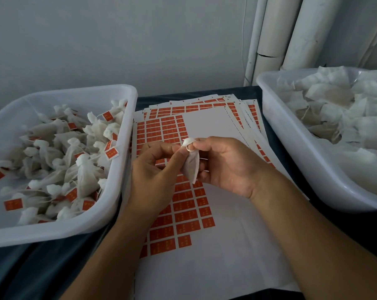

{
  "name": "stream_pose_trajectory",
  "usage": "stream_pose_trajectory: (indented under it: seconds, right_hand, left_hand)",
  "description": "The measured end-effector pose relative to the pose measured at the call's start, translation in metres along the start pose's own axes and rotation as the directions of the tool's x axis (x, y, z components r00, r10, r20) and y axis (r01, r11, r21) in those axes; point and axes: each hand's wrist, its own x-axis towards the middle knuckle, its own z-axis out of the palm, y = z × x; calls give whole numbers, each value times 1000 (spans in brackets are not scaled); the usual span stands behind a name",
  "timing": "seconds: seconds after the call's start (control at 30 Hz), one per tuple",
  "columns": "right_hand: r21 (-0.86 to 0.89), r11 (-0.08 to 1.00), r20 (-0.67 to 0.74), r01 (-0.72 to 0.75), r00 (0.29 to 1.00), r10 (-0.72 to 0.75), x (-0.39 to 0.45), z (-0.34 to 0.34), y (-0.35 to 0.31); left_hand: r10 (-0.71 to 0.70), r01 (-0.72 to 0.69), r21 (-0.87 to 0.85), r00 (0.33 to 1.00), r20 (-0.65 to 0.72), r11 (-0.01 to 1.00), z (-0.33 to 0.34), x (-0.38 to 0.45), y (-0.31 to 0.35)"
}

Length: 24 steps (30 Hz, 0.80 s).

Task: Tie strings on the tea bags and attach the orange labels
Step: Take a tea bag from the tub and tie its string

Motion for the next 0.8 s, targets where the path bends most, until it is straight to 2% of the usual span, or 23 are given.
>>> stream_pose_trajectory:
  seconds: [0.1,0.2,0.33,0.43,0.67,0.8]
  right_hand:
    - [-13,1000,-27,-18,999,17,3,-1,2]
    - [-59,998,-57,-33,998,30,6,0,4]
    - [-50,998,-75,-46,996,42,8,-2,4]
    - [-30,999,-75,-45,996,43,8,-3,6]
    - [-53,997,-97,-60,994,55,12,-5,8]
    - [-106,993,-128,-48,991,35,12,-5,7]
  left_hand:
    - [53,-44,148,997,-60,988,1,0,-2]
    - [207,-174,296,975,-84,939,2,0,-4]
    - [417,-356,416,907,-63,837,1,0,-6]
    - [516,-447,474,856,-18,758,-2,1,-11]
    - [580,-487,525,815,-14,698,-6,2,-13]
    - [531,-429,560,847,-23,709,-4,3,-11]
